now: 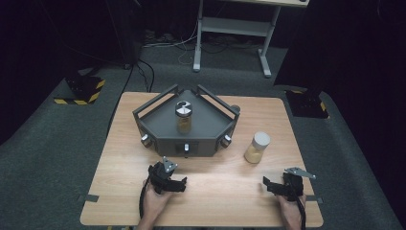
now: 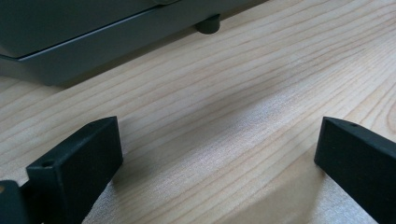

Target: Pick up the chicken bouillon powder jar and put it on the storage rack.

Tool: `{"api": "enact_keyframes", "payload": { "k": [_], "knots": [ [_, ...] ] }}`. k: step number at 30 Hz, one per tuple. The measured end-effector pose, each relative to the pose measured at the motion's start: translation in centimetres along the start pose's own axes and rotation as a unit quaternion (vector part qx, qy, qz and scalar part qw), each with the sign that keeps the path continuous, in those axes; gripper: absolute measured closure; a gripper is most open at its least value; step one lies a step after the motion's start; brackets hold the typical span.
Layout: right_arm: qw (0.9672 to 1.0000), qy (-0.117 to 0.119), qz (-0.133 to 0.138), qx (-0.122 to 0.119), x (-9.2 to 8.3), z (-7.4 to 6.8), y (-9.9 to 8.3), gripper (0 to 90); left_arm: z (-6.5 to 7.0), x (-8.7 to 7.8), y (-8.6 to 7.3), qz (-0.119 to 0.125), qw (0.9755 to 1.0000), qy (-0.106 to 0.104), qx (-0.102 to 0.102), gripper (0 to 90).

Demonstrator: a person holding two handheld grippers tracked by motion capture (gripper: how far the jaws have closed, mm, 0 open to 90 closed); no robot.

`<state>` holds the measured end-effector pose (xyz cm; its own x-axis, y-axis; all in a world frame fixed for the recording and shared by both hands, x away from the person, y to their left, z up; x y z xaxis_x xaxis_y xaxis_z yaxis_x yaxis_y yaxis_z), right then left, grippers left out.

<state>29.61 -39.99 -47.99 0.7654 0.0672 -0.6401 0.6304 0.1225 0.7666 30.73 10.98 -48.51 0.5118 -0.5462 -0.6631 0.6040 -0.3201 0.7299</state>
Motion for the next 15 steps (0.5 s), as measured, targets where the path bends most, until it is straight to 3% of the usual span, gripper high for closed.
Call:
{"api": "enact_keyframes", "payload": {
  "k": [7,15],
  "knots": [
    [0.9995,0.012,0.009,-0.028,-0.1,-1.5,1.0,4.0,0.0,0.0,0.0,0.0,1.0,0.0,0.0,0.9],
    [0.9985,0.019,0.024,-0.045,0.4,-3.2,3.3,4.5,0.0,0.0,0.0,0.0,1.0,0.001,-0.001,0.9]
  ]
}}
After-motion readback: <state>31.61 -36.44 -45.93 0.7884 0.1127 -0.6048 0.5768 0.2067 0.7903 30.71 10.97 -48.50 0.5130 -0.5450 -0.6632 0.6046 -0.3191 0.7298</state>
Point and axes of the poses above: each handheld gripper's, and its own axes: x roughly forward along the jaws, y roughly out of its top, z roughly to its right, the point moved 4 cm from there along x, roughly forward along the jaws, and after that the axes turned 14 degrees about -y, right-handed, at the moved point
